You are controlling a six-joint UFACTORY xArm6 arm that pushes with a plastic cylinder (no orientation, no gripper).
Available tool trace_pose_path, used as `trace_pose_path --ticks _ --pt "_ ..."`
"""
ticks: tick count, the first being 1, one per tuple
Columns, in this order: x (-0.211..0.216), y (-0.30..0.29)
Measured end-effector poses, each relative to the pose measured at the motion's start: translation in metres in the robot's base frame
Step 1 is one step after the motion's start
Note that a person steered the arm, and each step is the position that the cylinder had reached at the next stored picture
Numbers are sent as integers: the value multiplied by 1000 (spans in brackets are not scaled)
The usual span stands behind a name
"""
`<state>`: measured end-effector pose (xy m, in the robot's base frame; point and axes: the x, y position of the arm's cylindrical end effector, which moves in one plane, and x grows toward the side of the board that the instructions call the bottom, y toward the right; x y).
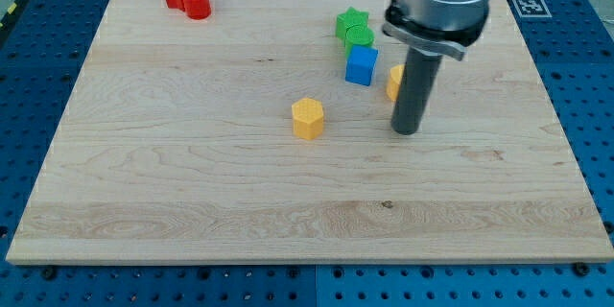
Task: Push the yellow hexagon into the blue cube
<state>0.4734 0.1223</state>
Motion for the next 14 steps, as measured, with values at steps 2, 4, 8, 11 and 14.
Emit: trace_pose_path --ticks 2,4,8,11,14 --pt "-27 15" --pt "-73 -2" --pt "-40 -17" --pt "43 -117" --pt "16 -139"
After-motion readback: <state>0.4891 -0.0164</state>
